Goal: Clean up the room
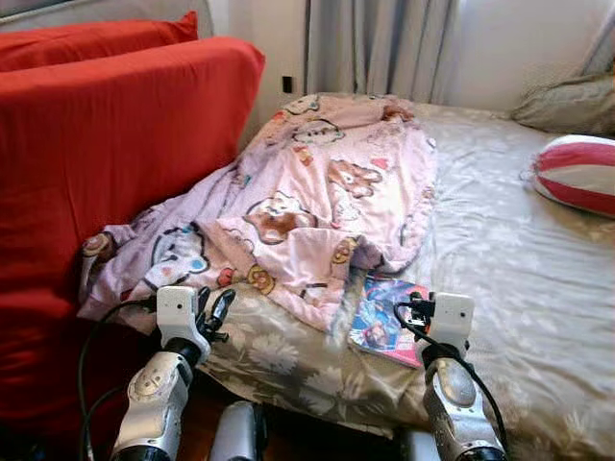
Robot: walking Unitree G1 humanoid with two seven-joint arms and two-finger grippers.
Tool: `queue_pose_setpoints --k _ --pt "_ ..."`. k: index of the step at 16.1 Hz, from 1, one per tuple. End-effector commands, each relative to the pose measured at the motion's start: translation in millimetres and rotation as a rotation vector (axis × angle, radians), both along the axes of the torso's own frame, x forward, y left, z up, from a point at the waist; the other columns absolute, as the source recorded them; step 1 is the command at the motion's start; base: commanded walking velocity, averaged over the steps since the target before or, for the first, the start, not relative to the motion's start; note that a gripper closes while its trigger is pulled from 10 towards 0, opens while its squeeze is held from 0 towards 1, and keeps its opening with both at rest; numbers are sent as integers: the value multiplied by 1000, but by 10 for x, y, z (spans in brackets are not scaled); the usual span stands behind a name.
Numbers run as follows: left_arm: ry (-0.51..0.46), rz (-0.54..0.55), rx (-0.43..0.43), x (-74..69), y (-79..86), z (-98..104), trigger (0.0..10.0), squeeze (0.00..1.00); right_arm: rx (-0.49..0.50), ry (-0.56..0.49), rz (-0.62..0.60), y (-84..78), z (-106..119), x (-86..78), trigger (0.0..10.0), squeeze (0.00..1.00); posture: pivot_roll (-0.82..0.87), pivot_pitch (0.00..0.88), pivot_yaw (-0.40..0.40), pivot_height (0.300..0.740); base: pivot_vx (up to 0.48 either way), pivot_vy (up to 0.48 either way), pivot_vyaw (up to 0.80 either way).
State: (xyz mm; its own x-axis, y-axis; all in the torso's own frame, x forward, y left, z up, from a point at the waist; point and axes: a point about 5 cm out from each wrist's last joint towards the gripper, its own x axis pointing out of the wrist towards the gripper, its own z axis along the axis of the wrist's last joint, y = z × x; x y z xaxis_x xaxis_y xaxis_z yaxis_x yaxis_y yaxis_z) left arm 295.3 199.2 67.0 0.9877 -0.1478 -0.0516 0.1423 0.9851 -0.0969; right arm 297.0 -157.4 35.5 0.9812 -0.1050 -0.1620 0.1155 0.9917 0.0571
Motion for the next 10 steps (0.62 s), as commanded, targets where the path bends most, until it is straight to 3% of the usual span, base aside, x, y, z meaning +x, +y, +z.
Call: queue_pose_setpoints --k 1,10 --pt "6 0 1 20 10 16 10000 0 4 -6 1 -3 22 24 10000 0 14 20 3 565 0 0 0" --pt "12 -3 2 28 10 17 10000 0 2 84 61 53 -106 -11 10000 0 16 19 4 565 260 0 0"
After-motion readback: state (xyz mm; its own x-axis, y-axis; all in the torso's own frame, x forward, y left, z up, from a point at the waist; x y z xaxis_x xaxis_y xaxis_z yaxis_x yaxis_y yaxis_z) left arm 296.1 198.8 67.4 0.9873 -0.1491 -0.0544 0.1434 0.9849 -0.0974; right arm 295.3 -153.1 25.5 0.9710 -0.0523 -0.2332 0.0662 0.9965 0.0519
